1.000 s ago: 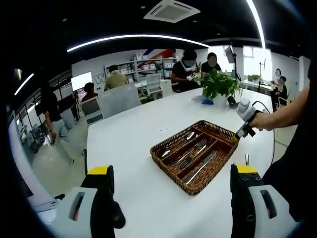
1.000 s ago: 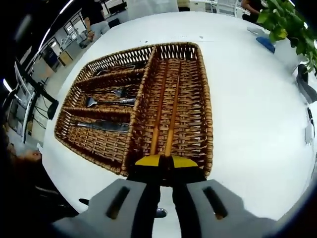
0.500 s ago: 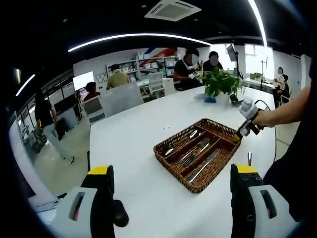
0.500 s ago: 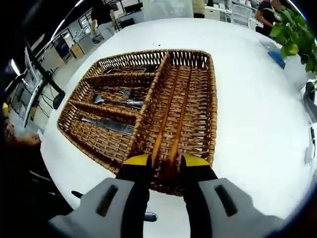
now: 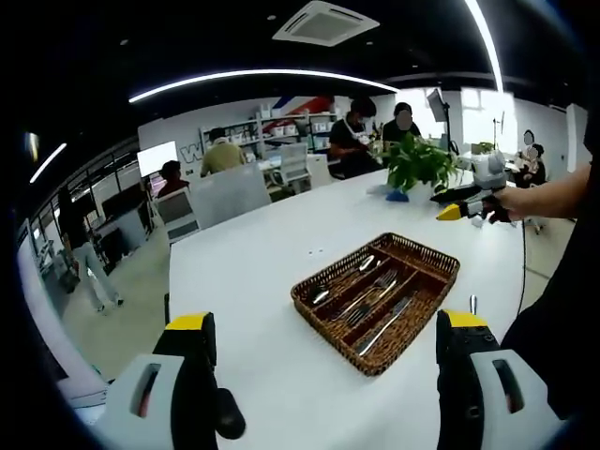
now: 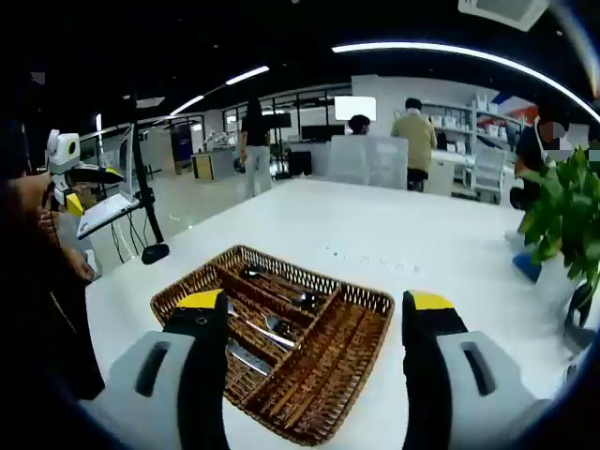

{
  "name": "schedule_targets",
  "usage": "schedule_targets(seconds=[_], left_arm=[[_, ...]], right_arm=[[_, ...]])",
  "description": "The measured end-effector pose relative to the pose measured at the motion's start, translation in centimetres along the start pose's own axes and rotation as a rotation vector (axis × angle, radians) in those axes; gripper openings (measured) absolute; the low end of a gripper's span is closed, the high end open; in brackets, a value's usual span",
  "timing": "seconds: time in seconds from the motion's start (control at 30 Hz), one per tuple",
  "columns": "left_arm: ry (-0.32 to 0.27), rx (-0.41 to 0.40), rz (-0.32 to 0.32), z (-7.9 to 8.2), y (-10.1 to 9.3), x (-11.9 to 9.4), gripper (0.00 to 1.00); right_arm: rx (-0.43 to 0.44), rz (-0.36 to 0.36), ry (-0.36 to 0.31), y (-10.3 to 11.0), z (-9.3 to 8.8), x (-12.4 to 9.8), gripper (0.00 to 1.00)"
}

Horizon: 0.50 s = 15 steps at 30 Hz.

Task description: Arrange the knives, forks, and spoons in their matching storage slots by inserting each utensil handle-first until every utensil is classified and aligned in the correct compartment

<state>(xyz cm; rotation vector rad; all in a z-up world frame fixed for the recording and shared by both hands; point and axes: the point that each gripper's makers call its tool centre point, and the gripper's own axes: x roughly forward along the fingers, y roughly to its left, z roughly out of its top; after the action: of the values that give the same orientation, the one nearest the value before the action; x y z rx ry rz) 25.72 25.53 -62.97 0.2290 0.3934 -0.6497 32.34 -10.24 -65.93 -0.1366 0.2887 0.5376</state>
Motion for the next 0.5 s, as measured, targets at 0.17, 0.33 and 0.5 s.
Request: schedule_targets(seconds=[0.17, 0.33, 0.5], left_arm=[[-0.009, 0.003, 0.001, 0.3, -0.1, 0.1, 0.99], [-0.032, 0.001, -0.001, 0.8, -0.4, 0.1, 0.99], [-0.057, -0.008, -0.012, 1.3, -0.6, 0.1, 0.99]], right_arm=[[-0.019, 0.017, -0.05, -0.1, 3.4, -0.8, 0.99], [-0.042, 0.016, -0.077, 0.2, 4.7, -2.1, 1.0], [-0.059, 0.021, -0.081, 0.7, 4.4, -3.7, 1.0]])
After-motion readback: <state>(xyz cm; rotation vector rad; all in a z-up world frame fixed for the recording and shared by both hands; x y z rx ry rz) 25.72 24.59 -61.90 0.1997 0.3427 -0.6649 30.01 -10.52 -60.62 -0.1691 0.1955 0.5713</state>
